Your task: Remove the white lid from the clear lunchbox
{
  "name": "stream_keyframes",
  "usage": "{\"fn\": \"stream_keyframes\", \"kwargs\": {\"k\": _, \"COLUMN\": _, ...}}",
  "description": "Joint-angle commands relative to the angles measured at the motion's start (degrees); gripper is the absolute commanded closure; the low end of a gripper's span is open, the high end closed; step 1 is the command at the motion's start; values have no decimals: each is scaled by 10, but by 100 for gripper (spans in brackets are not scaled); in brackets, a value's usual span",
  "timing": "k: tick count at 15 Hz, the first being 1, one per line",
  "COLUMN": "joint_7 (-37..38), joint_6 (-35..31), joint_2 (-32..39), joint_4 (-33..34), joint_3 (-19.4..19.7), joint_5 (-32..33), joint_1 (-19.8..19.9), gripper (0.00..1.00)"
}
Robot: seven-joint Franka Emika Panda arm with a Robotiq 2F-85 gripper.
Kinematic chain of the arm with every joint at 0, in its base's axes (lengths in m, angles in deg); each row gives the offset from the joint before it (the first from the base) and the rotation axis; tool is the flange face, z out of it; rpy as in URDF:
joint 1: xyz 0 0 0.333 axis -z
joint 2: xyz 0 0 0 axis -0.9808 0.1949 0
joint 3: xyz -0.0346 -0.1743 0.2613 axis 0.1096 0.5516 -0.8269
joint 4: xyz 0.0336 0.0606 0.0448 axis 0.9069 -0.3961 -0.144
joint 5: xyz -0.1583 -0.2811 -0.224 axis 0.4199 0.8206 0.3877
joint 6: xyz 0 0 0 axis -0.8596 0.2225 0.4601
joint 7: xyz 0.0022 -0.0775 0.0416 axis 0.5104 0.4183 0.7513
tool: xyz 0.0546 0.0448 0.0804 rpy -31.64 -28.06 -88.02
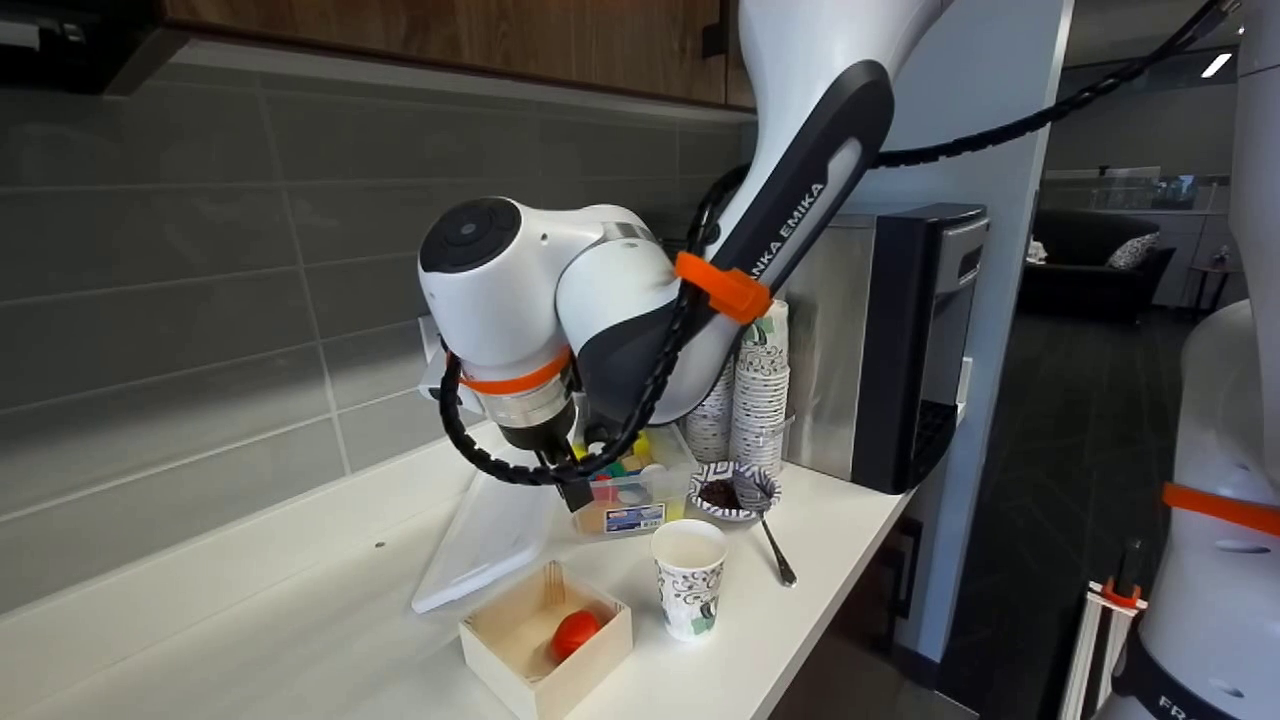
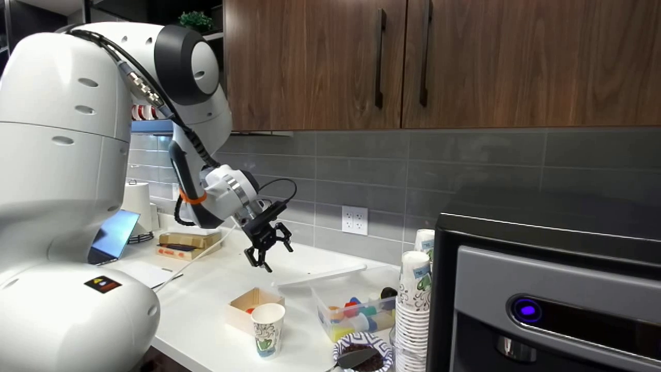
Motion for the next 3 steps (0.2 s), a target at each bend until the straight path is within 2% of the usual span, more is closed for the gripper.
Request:
{"fn": "stream_keyframes", "kwargs": {"k": 1, "joint_7": 10, "joint_6": 35, "joint_2": 0, "joint_4": 13, "joint_3": 2, "joint_5": -8, "joint_1": 2, "gripper": 0}}
{"fn": "stream_keyframes", "kwargs": {"k": 3, "joint_7": 12, "joint_6": 35, "joint_2": 2, "joint_4": 13, "joint_3": 2, "joint_5": -5, "joint_1": 2, "gripper": 0}}
